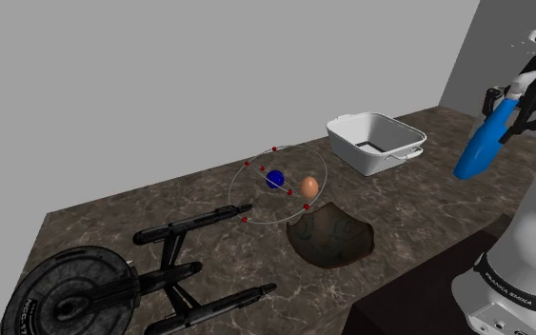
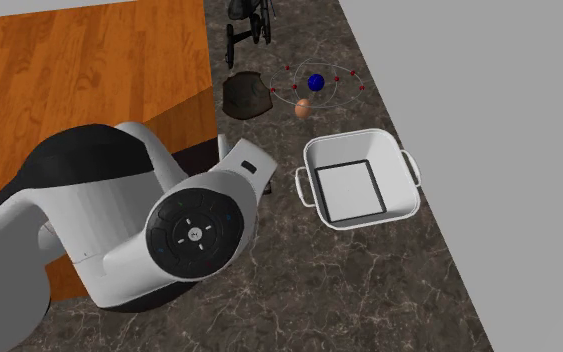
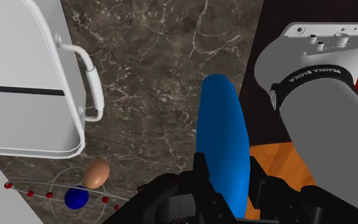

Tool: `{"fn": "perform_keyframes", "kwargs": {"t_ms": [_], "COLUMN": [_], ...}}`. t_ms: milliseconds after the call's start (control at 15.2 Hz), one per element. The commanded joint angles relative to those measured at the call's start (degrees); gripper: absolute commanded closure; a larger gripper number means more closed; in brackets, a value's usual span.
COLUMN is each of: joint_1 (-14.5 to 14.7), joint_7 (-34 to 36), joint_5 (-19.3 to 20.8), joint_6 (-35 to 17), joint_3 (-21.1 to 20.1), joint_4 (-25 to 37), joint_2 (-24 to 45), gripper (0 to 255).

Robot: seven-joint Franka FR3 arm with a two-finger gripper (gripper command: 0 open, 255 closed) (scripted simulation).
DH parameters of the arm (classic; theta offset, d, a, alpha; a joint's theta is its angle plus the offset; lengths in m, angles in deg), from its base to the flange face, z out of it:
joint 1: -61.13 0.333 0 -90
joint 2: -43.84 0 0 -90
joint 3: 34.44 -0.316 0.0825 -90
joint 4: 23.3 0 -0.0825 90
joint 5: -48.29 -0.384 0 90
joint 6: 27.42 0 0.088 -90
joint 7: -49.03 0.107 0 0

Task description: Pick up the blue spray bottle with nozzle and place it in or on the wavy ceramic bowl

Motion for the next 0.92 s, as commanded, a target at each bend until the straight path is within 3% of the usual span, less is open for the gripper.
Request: {"fn": "perform_keyframes", "kwargs": {"t_ms": [0, 462, 858], "joint_1": [0.65, 3.33, 8.72], "joint_7": [0.49, 7.48, 14.35], "joint_5": [-1.36, -7.97, -14.19], "joint_6": [0.7, -7.45, -17.64], "joint_3": [-1.4, -7.89, -14.82], "joint_4": [1.42, -5.68, -10.74], "joint_2": [0.68, 1.94, 5.8], "gripper": [255, 255, 255]}}
